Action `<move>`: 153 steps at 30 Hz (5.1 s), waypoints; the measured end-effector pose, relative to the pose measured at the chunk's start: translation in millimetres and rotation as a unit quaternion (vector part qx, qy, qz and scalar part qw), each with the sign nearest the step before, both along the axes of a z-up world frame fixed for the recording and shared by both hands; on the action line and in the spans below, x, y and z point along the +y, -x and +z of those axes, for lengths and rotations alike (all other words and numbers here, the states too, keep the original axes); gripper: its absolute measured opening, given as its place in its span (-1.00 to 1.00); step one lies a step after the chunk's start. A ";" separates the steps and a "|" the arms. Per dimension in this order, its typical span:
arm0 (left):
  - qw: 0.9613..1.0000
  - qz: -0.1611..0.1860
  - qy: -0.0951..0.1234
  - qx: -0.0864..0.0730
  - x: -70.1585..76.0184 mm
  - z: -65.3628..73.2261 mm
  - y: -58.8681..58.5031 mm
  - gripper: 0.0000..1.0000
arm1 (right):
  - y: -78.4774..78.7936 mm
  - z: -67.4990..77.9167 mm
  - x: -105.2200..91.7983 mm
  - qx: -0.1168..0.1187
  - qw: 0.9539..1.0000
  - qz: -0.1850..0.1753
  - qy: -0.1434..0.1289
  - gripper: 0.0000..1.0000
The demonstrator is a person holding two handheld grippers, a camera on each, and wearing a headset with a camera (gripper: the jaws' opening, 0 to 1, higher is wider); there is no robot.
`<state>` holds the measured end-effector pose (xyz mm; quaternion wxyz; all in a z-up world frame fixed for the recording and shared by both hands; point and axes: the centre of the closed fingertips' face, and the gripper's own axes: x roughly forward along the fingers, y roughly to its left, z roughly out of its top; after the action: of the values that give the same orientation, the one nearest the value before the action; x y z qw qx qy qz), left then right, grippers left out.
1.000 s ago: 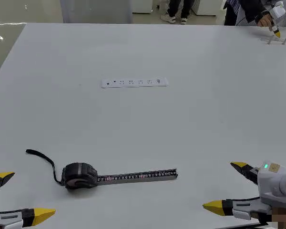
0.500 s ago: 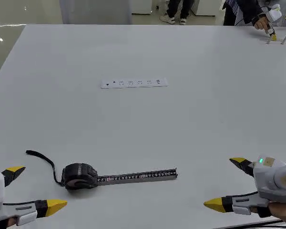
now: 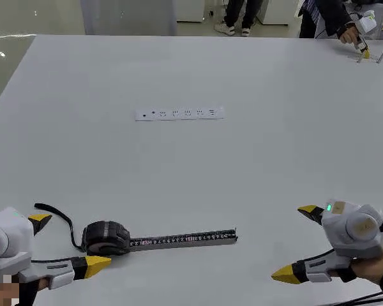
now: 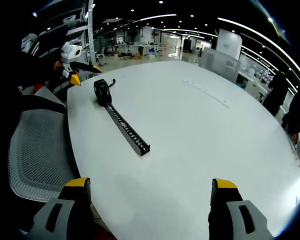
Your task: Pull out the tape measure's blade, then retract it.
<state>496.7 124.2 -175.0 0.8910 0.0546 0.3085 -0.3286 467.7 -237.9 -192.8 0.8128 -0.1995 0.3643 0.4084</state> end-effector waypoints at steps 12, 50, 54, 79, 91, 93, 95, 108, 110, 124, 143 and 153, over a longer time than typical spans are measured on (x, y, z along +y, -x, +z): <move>1.000 0.024 -0.005 -0.008 -16.6 -2.9 -11.4 0.98 | -19.3 4.8 13.4 -0.005 0.998 0.055 0.024 0.98; 0.988 0.152 0.006 -0.021 -31.0 -29.0 -28.8 0.98 | -42.0 -28.4 51.0 0.055 0.982 0.164 0.075 0.85; 0.983 0.179 0.023 -0.014 -27.6 -32.5 -25.4 0.98 | -40.5 -34.1 54.7 0.063 0.978 0.182 0.082 0.80; 0.980 0.194 0.011 -0.054 -28.6 -29.3 -30.1 0.98 | -36.6 -63.3 71.7 0.065 0.951 0.274 0.126 -0.21; 0.977 0.205 0.010 -0.053 -25.0 -33.3 -31.2 0.98 | -35.8 -69.5 72.2 0.068 0.946 0.287 0.134 -0.52; 0.977 0.207 0.012 -0.052 -25.1 -33.9 -31.2 0.98 | -34.6 -70.9 71.6 0.072 0.945 0.288 0.135 -0.61; 0.977 0.207 0.012 -0.053 -25.2 -34.1 -31.6 0.98 | -33.5 -71.3 72.1 0.073 0.945 0.289 0.134 -0.66; 0.975 0.218 0.012 -0.052 -22.7 -35.1 -32.9 0.98 | -31.0 -75.7 73.6 0.056 0.935 0.318 0.149 -0.76; 0.974 0.222 0.016 -0.052 -23.0 -35.0 -33.2 0.98 | -32.1 -76.1 73.3 0.061 0.936 0.313 0.147 -0.77; 0.965 0.252 0.025 -0.066 -20.4 -47.7 -37.5 0.68 | -33.4 -76.5 73.9 0.083 0.945 0.274 0.156 -0.77; 0.962 0.269 0.028 -0.026 -22.1 -61.7 -34.5 0.33 | -34.0 -76.3 74.3 0.089 0.951 0.244 0.167 -0.77; 0.963 0.269 0.010 0.001 -21.0 -66.3 -35.8 0.28 | -34.7 -76.4 74.2 0.088 0.951 0.252 0.159 -0.80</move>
<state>532.4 103.1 -241.3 0.9468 -0.0390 0.3093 -0.0802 502.4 -163.8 -269.2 0.6061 -0.3748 0.4322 0.5526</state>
